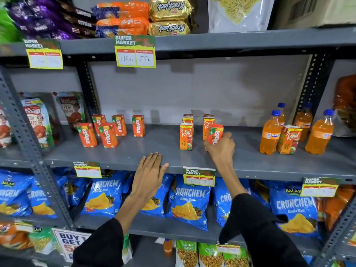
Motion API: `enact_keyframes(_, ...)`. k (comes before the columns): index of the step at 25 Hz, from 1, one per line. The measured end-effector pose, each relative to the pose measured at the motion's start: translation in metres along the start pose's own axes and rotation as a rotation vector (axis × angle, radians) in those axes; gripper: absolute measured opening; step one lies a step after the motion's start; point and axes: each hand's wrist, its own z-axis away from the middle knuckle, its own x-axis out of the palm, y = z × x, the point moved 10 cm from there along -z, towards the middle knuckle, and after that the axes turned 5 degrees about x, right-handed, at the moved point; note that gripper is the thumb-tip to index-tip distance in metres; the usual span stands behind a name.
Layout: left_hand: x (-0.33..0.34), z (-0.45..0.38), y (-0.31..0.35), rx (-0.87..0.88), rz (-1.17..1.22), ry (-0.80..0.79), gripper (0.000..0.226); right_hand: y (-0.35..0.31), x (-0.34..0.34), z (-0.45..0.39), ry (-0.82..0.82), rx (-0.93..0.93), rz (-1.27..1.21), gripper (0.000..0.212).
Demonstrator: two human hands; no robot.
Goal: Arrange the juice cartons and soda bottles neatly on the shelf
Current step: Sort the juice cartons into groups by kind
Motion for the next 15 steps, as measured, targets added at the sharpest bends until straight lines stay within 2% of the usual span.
enact_keyframes(6, -0.012, 0.009, -0.046, -0.002, -0.002, 0.016, 0.074, -0.047, 0.023, 0.051, -0.057, -0.142, -0.019, 0.07)
enact_keyframes(15, -0.014, 0.022, -0.116, 0.013, -0.044, -0.02, 0.069, -0.142, 0.167, 0.117, -0.177, -0.16, 0.014, 0.073)
